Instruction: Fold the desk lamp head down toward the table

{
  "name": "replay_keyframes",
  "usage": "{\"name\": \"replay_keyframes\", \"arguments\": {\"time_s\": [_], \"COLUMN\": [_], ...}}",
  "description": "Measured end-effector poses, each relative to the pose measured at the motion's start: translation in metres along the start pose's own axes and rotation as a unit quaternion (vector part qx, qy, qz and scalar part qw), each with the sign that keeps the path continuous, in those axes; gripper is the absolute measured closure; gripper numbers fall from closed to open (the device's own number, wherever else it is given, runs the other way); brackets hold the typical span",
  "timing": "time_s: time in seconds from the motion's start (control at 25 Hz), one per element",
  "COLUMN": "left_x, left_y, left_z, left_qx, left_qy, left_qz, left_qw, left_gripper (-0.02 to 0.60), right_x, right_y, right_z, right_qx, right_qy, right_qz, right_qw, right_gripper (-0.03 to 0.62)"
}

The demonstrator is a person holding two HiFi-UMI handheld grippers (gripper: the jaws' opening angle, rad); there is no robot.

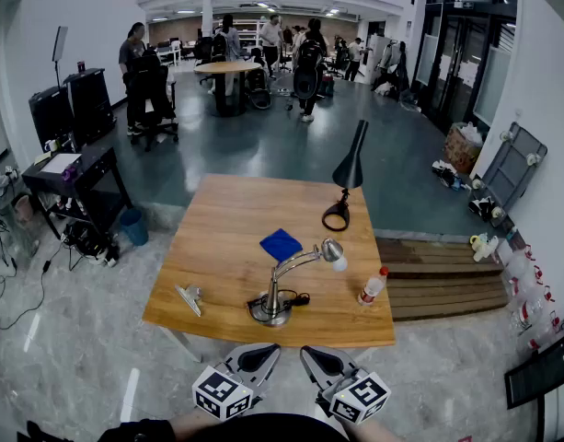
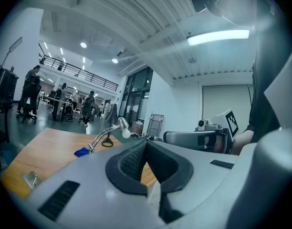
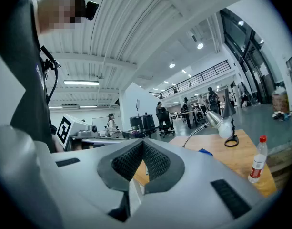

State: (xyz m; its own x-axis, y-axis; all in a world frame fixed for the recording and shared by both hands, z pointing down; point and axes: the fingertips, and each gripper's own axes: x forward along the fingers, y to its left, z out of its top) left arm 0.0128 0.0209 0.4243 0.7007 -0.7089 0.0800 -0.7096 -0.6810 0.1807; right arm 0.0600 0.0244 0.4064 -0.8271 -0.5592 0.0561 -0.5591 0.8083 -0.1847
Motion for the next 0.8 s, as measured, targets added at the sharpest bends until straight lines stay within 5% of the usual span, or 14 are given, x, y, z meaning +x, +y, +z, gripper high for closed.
{"name": "replay_keyframes", "arguments": {"time_s": [0.8], "left_x": [-0.0005], "left_y": [0.0060], "left_z": [0.0018], "left_qx": [0.004], "left_qy": [-0.006], "left_qz": [0.005], "left_qw": [1.0000], "left_gripper": [0.572], "right_x": [0.0042], "right_y": [-0.0013], "right_z": [0.0027], "right_qx": [-0.002], "right_qy": [-0.006], "right_qz": [0.004], "right_qw": [1.000], "right_gripper": [0.589]}}
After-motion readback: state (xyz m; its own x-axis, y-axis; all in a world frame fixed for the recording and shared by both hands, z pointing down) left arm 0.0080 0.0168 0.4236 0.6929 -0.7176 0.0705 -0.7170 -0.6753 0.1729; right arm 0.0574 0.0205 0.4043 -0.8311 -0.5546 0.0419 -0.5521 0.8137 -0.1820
